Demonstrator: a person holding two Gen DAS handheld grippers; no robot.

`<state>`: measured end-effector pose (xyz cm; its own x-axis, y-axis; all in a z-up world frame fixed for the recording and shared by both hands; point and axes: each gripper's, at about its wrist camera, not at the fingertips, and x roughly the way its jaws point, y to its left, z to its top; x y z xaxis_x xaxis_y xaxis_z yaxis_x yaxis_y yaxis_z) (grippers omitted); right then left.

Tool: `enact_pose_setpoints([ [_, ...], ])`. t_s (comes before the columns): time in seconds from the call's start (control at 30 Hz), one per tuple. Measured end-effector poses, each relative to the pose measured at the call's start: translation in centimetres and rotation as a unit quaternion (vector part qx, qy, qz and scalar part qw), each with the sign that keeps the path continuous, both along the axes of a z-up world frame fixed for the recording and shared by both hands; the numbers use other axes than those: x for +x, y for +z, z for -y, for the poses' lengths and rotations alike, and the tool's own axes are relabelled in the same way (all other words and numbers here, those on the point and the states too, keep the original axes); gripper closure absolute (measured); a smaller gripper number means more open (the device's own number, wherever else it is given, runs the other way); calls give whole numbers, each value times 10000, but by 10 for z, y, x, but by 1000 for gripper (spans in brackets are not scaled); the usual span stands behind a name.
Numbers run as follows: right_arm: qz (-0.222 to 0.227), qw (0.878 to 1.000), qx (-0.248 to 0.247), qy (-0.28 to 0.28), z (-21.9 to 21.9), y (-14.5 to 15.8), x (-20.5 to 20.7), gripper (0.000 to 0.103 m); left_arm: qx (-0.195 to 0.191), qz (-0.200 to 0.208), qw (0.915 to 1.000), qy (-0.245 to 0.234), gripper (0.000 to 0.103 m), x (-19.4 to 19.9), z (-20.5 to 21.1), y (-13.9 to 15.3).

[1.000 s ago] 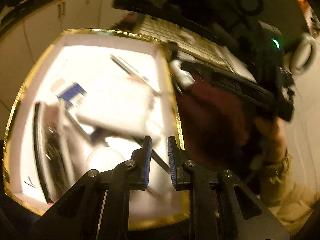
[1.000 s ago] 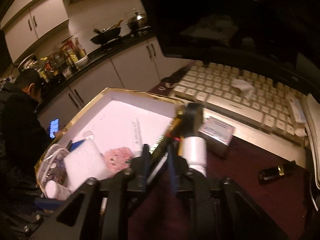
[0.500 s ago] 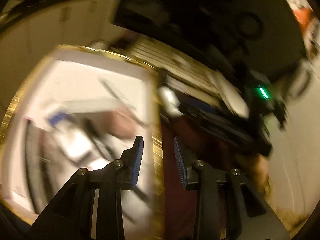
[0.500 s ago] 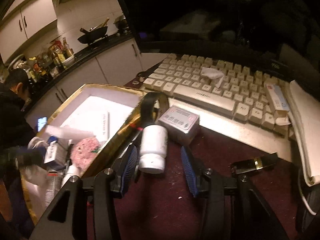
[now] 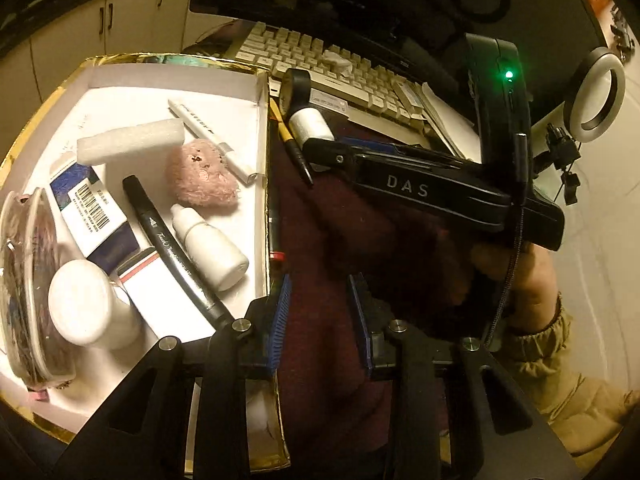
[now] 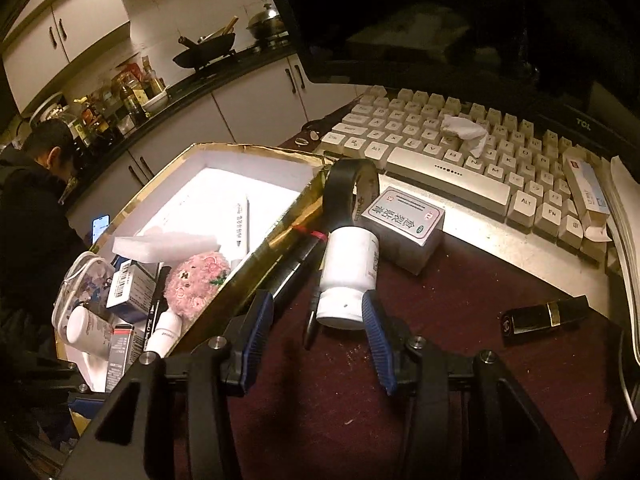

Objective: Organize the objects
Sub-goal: 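Move both grippers back to the desk and grasp the white pill bottle with the right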

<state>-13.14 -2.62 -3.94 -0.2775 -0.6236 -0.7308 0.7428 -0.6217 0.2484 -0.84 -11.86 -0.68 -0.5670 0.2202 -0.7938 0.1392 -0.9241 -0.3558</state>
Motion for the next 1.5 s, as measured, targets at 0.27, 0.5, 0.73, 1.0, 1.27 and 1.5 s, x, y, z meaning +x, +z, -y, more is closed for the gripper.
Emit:
enact_pose_setpoints([
  [0.27,-22,9996,128,256,10,5,17,57,14,-68,10000,60,74,6,8,-2],
  [0.5,-123,9991,337,234,21,4,27,57,2,-59,9998,167,74,6,13,-2],
  [0.73,-414,9979,344,-359,15,17,9,57,-575,-35,9979,295,73,-6,-3,0],
  [1.0,-77,9985,401,-352,21,-16,-26,70,-652,43,9965,516,73,-26,-12,-2],
  [1.27,-256,9979,568,-174,-18,-14,-15,70,-1388,328,9860,870,62,-45,-33,-15],
  [1.5,-22,9993,354,-135,-39,-15,-18,70,-2079,645,9690,1168,51,-67,-43,-29],
])
